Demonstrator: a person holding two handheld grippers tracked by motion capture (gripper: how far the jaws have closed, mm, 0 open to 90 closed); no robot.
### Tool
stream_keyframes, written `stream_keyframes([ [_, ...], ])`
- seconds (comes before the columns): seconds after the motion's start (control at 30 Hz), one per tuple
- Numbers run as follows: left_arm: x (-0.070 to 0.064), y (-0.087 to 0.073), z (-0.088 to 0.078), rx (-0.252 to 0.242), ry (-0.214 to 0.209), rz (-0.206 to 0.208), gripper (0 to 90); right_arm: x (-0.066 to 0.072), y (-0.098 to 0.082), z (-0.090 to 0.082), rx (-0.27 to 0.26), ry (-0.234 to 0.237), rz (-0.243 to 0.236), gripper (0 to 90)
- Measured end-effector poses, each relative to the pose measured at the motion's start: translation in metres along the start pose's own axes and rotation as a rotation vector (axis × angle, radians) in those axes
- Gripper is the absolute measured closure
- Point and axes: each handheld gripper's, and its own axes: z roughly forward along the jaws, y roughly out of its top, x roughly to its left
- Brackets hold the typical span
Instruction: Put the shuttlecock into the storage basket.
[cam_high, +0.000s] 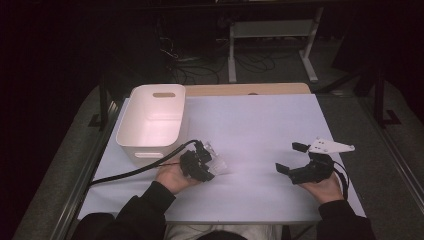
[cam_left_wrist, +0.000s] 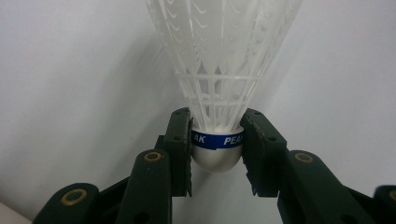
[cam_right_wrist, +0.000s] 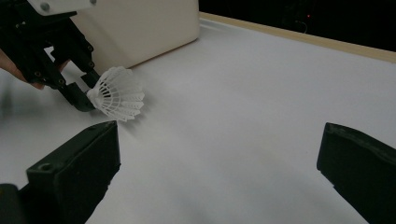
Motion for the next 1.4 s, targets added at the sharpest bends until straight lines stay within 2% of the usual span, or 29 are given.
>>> stream_keyframes([
  [0.3, -0.003, 0.001, -0.015, -0.028, -0.012, 0.009, 65.5, 0.000, 0.000, 0.000, -0.001, -0.002, 0.000, 0.0],
  [0.93, -0.005, 0.000, -0.047, -0.053, -0.039, 0.031, 65.5, 0.000, 0.000, 0.000, 0.001, -0.001, 0.000, 0.0],
  [1.4, -0.002, -0.003, -0.072, -0.091, -0.053, 0.023, 65.5, 0.000, 0.000, 0.001, 0.001, -0.002, 0.001, 0.0],
])
